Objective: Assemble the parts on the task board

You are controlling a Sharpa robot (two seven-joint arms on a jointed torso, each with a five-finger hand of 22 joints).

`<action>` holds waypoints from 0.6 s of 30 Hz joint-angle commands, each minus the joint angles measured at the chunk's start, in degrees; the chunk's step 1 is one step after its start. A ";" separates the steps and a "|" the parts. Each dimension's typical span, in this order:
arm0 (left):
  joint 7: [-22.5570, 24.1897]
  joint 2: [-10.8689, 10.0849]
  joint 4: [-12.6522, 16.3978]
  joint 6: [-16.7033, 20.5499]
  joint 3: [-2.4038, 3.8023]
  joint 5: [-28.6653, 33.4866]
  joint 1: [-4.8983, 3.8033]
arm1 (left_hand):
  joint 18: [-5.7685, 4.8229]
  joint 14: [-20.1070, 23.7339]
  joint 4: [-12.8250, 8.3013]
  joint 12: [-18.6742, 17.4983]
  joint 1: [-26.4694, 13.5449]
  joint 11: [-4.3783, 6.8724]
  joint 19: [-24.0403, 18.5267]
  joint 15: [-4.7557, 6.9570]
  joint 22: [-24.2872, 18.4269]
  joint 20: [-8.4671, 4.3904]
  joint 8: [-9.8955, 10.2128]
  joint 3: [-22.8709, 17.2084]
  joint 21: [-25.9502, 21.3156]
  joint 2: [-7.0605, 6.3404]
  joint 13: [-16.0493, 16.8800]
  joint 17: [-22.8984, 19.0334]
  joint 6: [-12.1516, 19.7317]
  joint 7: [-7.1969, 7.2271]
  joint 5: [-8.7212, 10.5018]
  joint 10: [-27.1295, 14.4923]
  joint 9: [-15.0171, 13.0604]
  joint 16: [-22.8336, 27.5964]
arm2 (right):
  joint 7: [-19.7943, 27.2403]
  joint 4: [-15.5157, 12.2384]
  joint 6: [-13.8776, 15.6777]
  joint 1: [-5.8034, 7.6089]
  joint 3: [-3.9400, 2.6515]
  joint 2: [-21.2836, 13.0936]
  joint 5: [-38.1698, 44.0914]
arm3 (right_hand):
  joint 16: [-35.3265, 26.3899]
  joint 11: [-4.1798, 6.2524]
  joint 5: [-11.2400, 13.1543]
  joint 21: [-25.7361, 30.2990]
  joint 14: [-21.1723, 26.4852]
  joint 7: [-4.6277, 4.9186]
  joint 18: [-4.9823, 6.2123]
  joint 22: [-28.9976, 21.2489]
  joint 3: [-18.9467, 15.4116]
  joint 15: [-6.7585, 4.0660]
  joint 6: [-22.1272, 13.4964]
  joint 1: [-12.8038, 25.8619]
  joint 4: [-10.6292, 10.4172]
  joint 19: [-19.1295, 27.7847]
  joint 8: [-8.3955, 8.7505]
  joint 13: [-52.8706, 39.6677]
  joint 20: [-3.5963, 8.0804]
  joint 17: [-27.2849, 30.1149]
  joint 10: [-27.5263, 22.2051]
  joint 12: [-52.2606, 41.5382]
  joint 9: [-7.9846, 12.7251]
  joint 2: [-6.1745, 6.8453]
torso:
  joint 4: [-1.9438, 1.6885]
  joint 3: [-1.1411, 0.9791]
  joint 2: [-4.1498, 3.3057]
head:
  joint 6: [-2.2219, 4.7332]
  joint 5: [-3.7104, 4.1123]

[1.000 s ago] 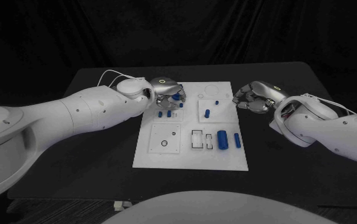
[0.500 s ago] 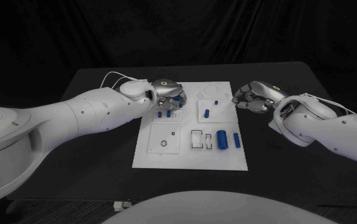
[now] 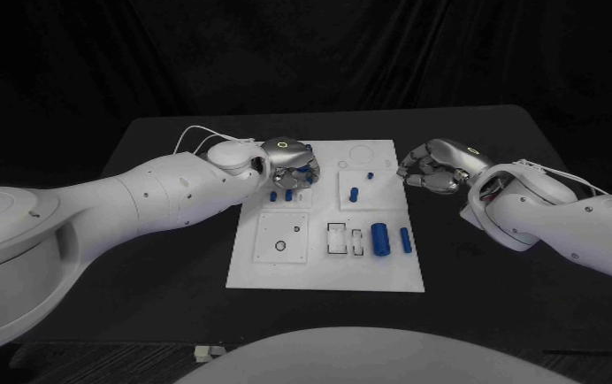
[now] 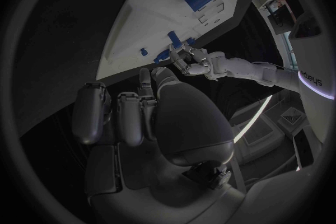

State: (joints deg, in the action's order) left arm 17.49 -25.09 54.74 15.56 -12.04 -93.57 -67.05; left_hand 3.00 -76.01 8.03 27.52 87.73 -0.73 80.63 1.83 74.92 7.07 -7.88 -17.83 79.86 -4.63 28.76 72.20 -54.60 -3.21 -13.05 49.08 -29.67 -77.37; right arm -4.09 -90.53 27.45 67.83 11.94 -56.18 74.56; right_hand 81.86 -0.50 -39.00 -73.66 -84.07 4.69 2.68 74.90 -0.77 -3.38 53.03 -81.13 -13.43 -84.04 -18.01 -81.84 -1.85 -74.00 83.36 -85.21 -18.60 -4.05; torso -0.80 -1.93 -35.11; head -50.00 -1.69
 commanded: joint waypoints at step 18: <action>0.27 -5.01 6.91 6.86 -0.04 -0.29 -1.77 | -0.81 -2.36 -2.90 -4.38 0.68 -0.40 2.47 -0.54 12.18 -0.75 1.20 -0.89 2.07 0.73 -4.67 -0.06 -2.78 -0.76 2.34 5.37 1.41 -0.39 | -0.94 0.06 -0.69 -0.22 -0.04 -0.05 0.13 | -0.23 0.47 -0.21 0.21 -3.01 0.00 0.90 10.33 0.60 -0.48 0.36 -0.18 0.07 -0.25 0.07 1.54 -0.51 0.18 1.69 0.15 -0.11 -0.09 | -0.07 0.02 0.05 | 0.00 0.31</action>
State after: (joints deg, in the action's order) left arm 17.38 -29.76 60.77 20.24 -12.19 -93.67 -68.03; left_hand 3.03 -78.03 5.19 23.43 88.88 -1.91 82.84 1.22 74.92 6.28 -6.96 -19.07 81.76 -3.52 24.15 71.97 -57.23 -4.00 -11.02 53.74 -28.32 -77.37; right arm -4.12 -90.51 27.21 67.74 11.93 -56.18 74.56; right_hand 81.86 -0.50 -39.00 -73.66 -83.99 4.68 2.68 74.94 -0.37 -3.31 53.03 -81.12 -13.35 -84.04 -18.01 -81.84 -1.85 -73.87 83.36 -85.42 -18.66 -4.04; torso -0.84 -1.93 -35.07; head -50.00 -1.37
